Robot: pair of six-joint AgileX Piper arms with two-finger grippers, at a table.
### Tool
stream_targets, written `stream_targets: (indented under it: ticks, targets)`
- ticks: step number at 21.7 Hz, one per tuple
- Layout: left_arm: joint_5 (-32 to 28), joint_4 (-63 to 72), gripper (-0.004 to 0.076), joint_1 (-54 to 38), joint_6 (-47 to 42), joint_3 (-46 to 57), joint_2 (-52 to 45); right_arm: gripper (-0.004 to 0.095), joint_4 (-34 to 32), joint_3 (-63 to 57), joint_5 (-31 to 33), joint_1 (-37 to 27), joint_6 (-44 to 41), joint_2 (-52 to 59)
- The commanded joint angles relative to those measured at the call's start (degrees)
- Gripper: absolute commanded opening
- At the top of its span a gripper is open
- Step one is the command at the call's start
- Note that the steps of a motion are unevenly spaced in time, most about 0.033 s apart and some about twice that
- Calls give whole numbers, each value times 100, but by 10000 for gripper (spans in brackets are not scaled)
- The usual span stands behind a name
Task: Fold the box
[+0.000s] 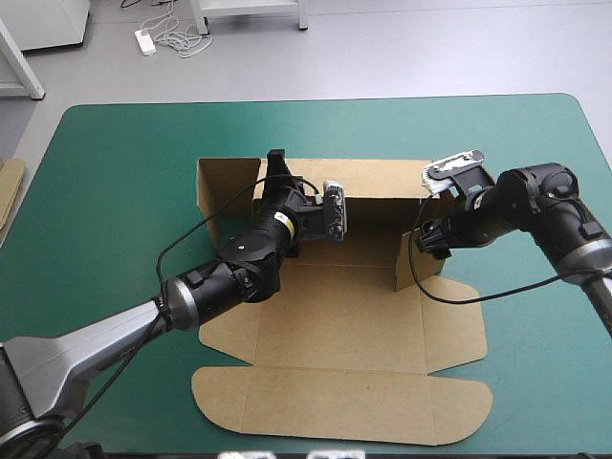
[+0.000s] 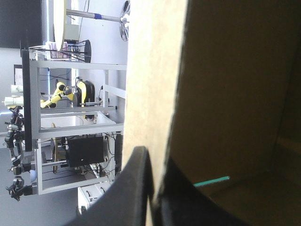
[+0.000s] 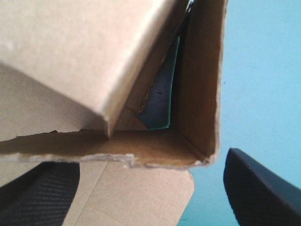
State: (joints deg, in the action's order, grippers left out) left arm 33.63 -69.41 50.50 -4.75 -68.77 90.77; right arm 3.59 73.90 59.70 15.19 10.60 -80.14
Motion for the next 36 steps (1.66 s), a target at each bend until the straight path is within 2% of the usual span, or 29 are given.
stream_targets:
  ticks: [1, 6, 11, 16, 19, 22, 24, 28, 30, 34, 36]
  targets:
    - [-30, 152, -1, 14, -161, -123, -166, 782, -14, 156, -431, 11, 83, 202]
    - [-6, 152, -1, 14, -161, -123, -166, 781, 73, 132, -580, 11, 109, 154]
    - [-15, 162, -1, 14, -161, -123, -166, 781, 604, -438, -1420, 11, 266, 154]
    - [-40, 228, -1, 14, -82, -123, -166, 757, 919, -595, -1826, 11, 361, 166]
    - [-40, 267, -1, 14, -57, -123, -166, 640, 957, -595, -2061, 11, 373, 166]
    - [-40, 267, -1, 14, -57, -123, -166, 417, 1044, -595, -2283, 11, 373, 166]
    - [-40, 267, -1, 14, -57, -123, -166, 356, 1058, -595, -2325, 11, 373, 166]
    - [-62, 267, -1, 14, -57, -123, -166, 304, 1046, -595, -2413, 11, 373, 156]
    - [-105, 313, -1, 14, -57, -123, -166, 233, 1046, -595, -2508, 11, 349, 103]
    - [-117, 421, -1, 14, -57, -123, -166, 15, 1089, -608, -2546, 11, 349, -3]
    - [-117, 421, -1, 14, -57, -123, -166, -19, 1201, -693, -2664, 11, 361, -3]
